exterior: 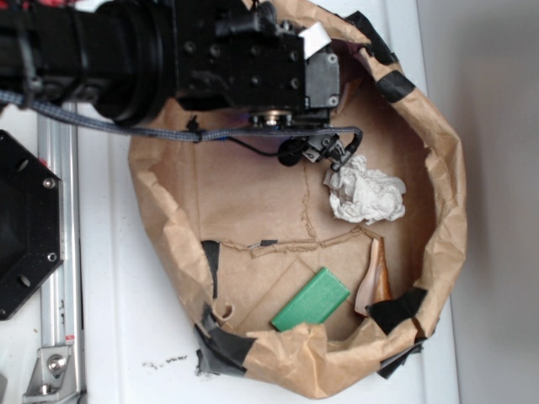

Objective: Grab the blue sponge.

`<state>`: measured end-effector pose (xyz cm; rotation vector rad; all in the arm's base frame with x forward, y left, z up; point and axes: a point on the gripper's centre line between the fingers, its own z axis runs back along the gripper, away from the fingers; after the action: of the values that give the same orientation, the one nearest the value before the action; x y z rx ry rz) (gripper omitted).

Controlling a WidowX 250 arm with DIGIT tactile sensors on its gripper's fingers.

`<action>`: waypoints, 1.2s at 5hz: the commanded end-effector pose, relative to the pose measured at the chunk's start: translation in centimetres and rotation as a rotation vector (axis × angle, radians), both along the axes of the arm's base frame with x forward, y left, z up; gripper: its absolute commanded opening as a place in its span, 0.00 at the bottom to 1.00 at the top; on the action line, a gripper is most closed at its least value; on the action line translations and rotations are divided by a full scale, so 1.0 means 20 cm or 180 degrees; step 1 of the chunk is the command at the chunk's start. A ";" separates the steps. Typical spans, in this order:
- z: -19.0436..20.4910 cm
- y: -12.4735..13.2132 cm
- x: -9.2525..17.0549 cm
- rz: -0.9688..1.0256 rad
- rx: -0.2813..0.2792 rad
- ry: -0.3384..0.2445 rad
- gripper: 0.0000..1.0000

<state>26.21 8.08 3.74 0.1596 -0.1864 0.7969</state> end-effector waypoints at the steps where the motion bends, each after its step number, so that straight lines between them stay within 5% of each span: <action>1: -0.03 0.11 -0.03 -0.0040 0.0005 -0.0028 1.00; 2: -0.05 0.09 -0.03 -0.0003 0.0002 -0.0008 0.00; 4: 0.12 0.03 -0.02 -0.0468 -0.0081 -0.0096 0.00; 5: 0.37 -0.19 -0.01 -0.0879 -0.0293 -0.0468 0.00; 6: 0.62 -0.44 0.02 -0.1507 -0.0343 -0.0384 0.00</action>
<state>26.83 -1.14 13.78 -0.0199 -0.2198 0.3739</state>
